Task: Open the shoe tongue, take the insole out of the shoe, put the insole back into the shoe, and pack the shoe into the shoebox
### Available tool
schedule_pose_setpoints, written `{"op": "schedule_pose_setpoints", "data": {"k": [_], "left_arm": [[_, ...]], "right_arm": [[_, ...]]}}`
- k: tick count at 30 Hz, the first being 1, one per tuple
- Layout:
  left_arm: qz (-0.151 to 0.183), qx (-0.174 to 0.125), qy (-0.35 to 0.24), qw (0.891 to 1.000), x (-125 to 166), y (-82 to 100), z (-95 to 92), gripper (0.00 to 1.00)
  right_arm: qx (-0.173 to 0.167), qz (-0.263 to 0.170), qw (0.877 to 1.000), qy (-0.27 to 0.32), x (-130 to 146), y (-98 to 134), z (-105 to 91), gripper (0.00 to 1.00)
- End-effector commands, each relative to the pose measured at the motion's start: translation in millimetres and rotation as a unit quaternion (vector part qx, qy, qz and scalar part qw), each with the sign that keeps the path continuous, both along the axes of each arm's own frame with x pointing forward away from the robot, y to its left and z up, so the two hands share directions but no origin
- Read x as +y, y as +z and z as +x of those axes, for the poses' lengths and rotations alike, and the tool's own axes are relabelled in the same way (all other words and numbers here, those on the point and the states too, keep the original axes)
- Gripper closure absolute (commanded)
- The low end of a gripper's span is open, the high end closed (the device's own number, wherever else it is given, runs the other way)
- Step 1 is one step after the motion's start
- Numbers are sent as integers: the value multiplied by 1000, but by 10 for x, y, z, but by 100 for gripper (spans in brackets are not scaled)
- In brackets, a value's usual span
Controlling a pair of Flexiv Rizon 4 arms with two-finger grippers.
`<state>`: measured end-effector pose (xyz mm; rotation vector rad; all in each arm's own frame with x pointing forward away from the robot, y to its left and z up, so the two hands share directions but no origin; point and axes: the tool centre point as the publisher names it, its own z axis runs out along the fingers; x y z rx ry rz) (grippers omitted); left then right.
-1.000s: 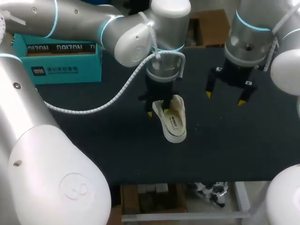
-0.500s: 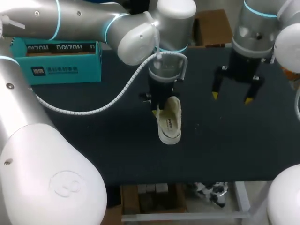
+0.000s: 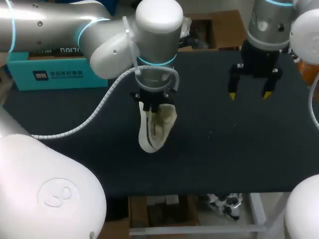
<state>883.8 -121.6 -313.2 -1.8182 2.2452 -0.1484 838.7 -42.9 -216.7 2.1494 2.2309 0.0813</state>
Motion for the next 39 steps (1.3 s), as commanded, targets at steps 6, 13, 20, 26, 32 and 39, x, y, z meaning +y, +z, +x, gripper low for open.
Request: {"op": "schedule_pose_setpoints", "data": {"k": [6,13,20,26,32,39], "left_arm": [[9,-55,-164,985,440,411,-78,100],[84,-169,-235,953,690,1048,-176,100],[170,-255,-248,919,1123,1680,122,100],[203,-300,-209,908,1612,2208,614,100],[200,-315,-218,902,2062,2495,1188,100],[194,-305,-250,898,2558,2434,1693,100]], "right_arm": [[46,-56,983,167,-235,15,109,0],[46,-56,983,167,-235,15,109,0],[46,-56,983,167,-235,15,109,0],[46,-56,983,167,-235,15,109,0],[46,-56,983,167,-235,15,109,0],[38,-52,979,191,-221,24,144,0]]}}
